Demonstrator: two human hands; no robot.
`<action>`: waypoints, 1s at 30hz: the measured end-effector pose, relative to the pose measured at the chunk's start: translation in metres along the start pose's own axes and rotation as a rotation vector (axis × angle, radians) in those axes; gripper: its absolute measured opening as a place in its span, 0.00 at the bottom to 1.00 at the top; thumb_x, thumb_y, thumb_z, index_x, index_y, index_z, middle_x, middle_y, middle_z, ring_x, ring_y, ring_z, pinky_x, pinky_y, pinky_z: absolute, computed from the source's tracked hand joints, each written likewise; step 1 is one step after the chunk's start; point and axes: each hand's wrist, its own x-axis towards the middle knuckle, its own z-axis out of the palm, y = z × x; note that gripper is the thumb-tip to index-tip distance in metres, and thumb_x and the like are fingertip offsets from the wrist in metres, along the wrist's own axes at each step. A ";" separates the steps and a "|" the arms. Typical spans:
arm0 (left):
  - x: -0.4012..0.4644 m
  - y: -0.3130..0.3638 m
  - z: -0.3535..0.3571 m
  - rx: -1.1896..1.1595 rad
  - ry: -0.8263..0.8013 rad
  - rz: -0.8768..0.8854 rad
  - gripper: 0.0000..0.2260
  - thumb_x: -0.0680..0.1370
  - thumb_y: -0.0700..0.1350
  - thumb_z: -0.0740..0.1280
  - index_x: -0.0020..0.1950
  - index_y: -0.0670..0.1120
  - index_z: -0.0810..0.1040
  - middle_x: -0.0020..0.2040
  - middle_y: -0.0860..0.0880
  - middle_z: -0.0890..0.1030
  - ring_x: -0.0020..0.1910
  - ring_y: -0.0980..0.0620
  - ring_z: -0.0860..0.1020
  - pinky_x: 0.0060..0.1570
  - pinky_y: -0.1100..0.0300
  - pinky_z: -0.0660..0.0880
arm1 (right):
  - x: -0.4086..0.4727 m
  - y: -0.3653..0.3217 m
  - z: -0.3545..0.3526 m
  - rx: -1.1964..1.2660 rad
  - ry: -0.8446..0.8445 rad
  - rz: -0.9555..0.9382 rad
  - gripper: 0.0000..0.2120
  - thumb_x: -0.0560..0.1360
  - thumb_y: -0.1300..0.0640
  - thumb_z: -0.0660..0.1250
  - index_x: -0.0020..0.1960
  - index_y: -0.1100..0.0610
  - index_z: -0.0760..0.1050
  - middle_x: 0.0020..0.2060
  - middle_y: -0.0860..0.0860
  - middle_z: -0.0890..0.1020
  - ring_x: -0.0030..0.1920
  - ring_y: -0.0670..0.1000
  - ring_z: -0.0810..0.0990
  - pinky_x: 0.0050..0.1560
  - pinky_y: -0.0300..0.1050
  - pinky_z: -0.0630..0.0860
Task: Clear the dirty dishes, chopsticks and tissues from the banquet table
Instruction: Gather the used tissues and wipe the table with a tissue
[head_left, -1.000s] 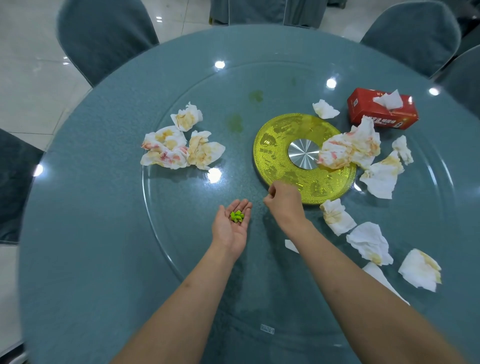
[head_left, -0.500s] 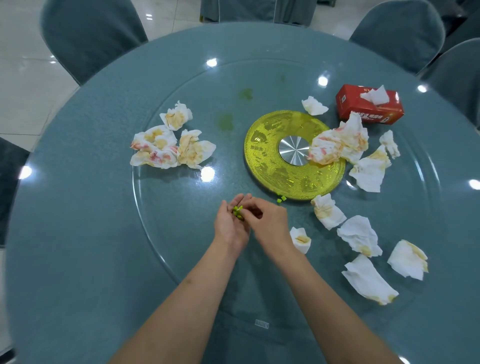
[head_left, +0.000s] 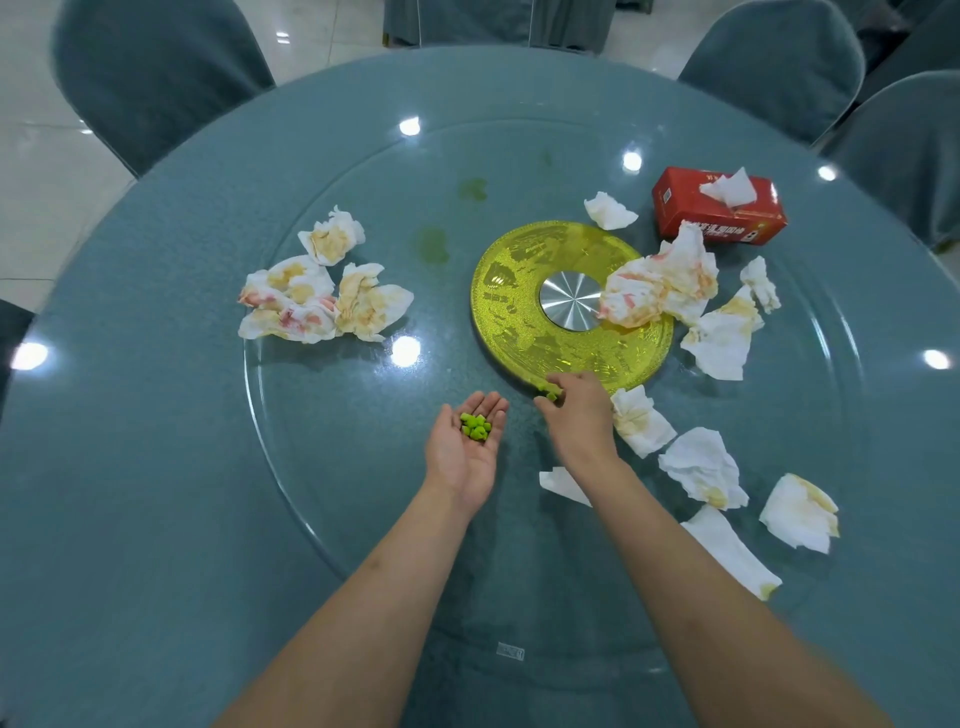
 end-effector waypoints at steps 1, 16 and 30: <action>0.001 0.000 0.000 0.000 0.001 0.002 0.24 0.88 0.51 0.50 0.69 0.33 0.73 0.65 0.35 0.79 0.59 0.41 0.81 0.58 0.54 0.79 | 0.002 0.000 0.001 -0.020 -0.029 -0.005 0.20 0.77 0.56 0.74 0.68 0.57 0.78 0.63 0.58 0.75 0.61 0.58 0.77 0.66 0.50 0.72; 0.002 -0.004 -0.007 -0.011 0.013 -0.011 0.24 0.88 0.52 0.51 0.66 0.34 0.75 0.56 0.36 0.82 0.57 0.41 0.82 0.59 0.53 0.79 | 0.008 -0.012 0.009 -0.222 -0.063 -0.064 0.08 0.76 0.62 0.69 0.52 0.58 0.86 0.51 0.56 0.85 0.53 0.58 0.82 0.52 0.48 0.76; -0.003 -0.001 -0.010 -0.007 0.027 -0.019 0.23 0.88 0.51 0.51 0.65 0.34 0.75 0.59 0.36 0.81 0.59 0.41 0.81 0.59 0.53 0.79 | 0.002 -0.011 0.012 -0.212 -0.087 -0.067 0.04 0.71 0.63 0.71 0.44 0.57 0.78 0.44 0.54 0.78 0.44 0.57 0.76 0.41 0.45 0.65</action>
